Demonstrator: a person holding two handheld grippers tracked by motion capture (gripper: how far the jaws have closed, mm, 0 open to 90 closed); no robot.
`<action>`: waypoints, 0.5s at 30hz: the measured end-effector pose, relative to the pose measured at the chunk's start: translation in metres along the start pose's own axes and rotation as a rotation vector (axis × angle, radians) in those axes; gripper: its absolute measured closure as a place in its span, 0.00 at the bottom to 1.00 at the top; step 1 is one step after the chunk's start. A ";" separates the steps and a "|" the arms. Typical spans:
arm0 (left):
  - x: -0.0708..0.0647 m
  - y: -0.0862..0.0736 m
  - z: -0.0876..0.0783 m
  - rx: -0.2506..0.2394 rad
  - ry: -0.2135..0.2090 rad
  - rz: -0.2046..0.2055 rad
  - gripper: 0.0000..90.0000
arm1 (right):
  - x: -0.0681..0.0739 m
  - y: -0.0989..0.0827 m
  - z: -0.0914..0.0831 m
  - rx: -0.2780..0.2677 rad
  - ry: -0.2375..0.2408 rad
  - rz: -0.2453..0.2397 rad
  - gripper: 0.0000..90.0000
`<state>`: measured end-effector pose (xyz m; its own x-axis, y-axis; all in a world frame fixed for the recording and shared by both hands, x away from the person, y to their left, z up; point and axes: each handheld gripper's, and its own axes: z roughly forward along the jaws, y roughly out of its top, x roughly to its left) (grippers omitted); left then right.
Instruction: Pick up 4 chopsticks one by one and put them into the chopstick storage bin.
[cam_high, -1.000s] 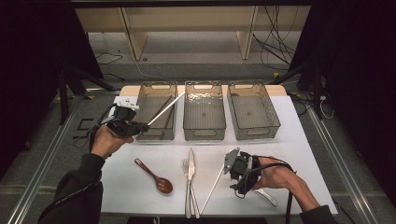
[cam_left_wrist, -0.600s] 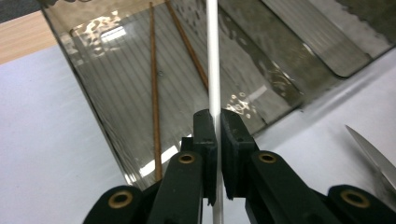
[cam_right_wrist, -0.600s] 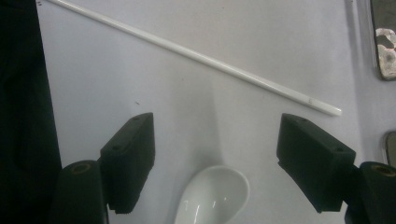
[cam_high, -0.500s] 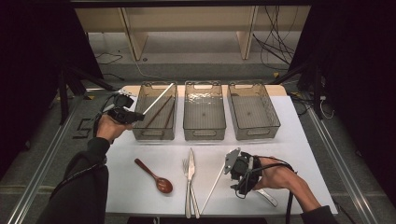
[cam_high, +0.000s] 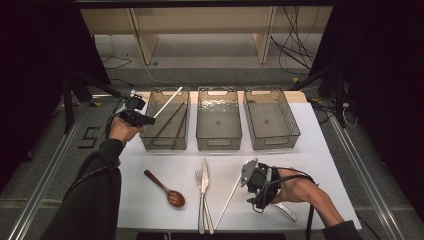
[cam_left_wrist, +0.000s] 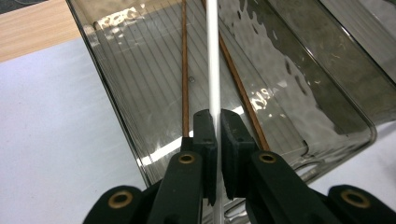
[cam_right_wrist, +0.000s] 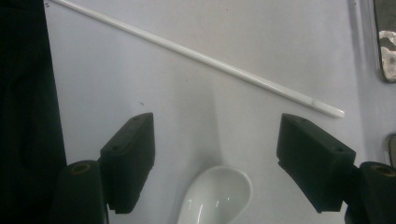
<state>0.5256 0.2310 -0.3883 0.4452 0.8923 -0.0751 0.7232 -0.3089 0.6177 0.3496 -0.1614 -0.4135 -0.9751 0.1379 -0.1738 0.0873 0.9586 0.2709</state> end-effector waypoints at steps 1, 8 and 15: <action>0.000 0.001 0.002 -0.006 -0.001 -0.007 0.95 | 0.000 0.000 0.000 -0.002 0.000 0.003 0.32; -0.003 0.004 0.013 0.019 0.006 -0.023 0.94 | 0.000 0.000 -0.001 -0.002 -0.002 0.000 0.32; -0.006 0.005 0.023 0.028 0.026 -0.052 0.86 | 0.000 0.000 0.000 0.001 0.002 0.000 0.32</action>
<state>0.5391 0.2168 -0.4026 0.3931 0.9155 -0.0859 0.7598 -0.2707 0.5911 0.3494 -0.1613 -0.4134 -0.9755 0.1372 -0.1721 0.0871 0.9588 0.2704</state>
